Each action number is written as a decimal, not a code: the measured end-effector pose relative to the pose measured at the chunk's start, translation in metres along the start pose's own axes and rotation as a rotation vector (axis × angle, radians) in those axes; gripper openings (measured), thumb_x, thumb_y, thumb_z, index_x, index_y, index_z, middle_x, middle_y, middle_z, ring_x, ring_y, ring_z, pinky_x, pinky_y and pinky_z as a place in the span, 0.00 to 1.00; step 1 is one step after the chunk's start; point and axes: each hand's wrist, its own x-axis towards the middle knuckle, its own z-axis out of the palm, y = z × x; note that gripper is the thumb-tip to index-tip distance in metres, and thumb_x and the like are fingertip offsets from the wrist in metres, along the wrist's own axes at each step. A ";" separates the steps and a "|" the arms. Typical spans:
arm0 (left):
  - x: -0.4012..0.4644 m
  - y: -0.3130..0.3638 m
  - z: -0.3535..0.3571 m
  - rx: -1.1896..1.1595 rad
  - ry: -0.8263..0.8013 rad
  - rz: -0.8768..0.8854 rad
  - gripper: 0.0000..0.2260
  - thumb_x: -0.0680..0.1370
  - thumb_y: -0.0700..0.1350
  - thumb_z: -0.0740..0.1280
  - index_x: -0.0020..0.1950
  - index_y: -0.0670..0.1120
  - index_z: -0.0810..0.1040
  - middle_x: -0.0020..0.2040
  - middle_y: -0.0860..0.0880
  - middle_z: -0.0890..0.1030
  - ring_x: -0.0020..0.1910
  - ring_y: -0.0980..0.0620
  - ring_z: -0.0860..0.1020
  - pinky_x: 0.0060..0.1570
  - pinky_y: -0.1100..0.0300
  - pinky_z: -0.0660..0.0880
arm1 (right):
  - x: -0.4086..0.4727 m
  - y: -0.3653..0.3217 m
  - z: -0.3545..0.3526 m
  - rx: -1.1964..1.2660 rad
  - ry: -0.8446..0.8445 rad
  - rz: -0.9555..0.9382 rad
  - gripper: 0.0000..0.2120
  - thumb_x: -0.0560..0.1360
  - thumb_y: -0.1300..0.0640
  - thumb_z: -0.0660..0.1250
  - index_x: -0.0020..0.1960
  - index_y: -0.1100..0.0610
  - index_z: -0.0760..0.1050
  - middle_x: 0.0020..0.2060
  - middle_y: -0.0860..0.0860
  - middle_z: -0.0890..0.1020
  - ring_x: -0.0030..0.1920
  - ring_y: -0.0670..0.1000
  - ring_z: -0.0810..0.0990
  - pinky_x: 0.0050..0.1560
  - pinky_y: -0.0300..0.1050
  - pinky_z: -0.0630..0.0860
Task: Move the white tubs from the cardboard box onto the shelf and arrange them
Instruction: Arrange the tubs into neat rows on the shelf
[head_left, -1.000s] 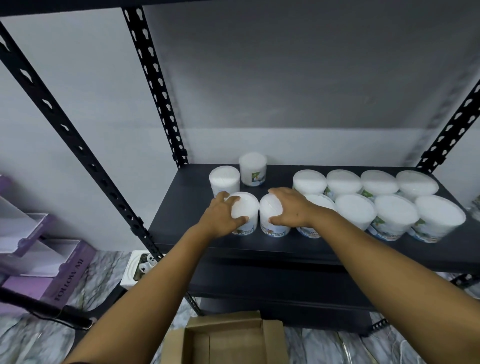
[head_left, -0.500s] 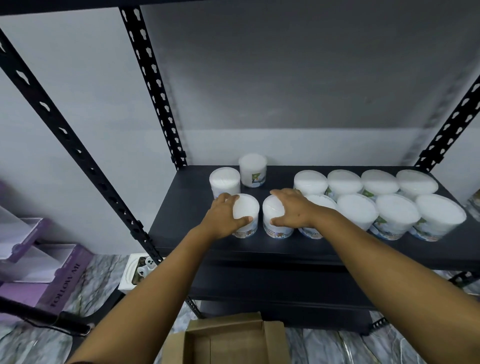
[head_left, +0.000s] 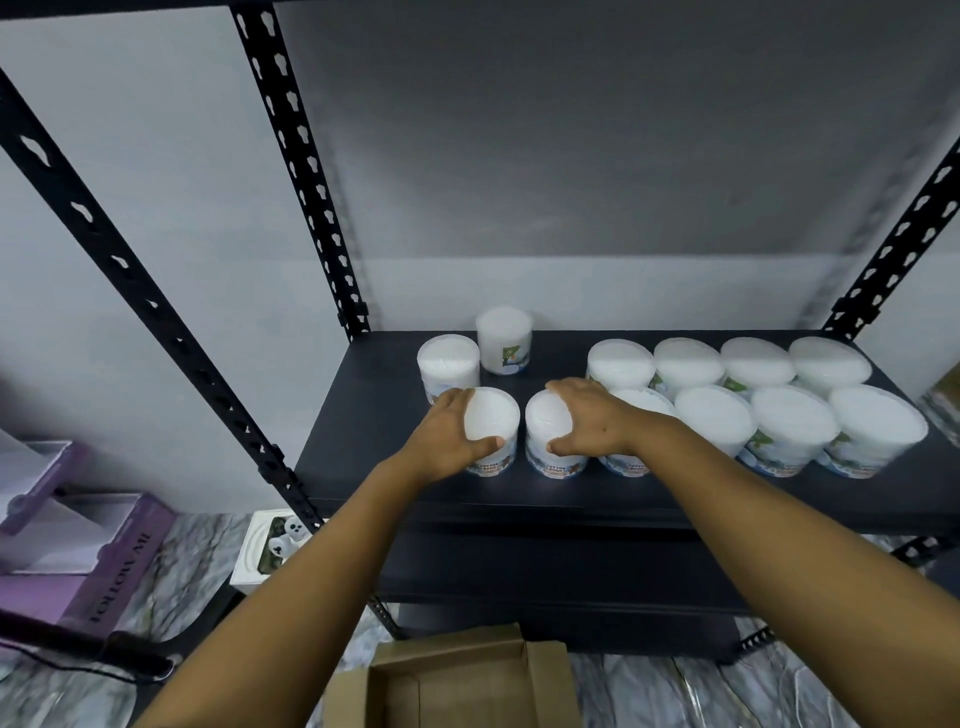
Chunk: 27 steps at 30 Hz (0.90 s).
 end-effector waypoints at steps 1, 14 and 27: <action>0.000 0.000 0.000 -0.003 -0.004 0.001 0.36 0.74 0.53 0.71 0.75 0.44 0.58 0.73 0.46 0.62 0.71 0.46 0.63 0.68 0.53 0.63 | -0.001 0.000 -0.001 0.016 -0.006 -0.005 0.43 0.69 0.49 0.72 0.76 0.55 0.53 0.74 0.53 0.60 0.73 0.54 0.59 0.71 0.47 0.59; 0.004 0.000 0.000 -0.014 -0.042 0.009 0.37 0.73 0.54 0.72 0.75 0.45 0.58 0.73 0.48 0.62 0.70 0.47 0.64 0.67 0.55 0.63 | -0.002 0.001 -0.005 0.025 -0.027 0.002 0.44 0.69 0.51 0.73 0.77 0.52 0.51 0.75 0.53 0.59 0.74 0.55 0.57 0.71 0.49 0.59; 0.019 -0.009 -0.011 -0.021 0.068 0.104 0.28 0.77 0.56 0.66 0.72 0.45 0.64 0.70 0.46 0.68 0.68 0.47 0.67 0.67 0.56 0.64 | 0.033 -0.008 -0.017 0.068 0.072 0.019 0.39 0.73 0.41 0.67 0.76 0.53 0.55 0.75 0.54 0.60 0.74 0.55 0.60 0.72 0.50 0.61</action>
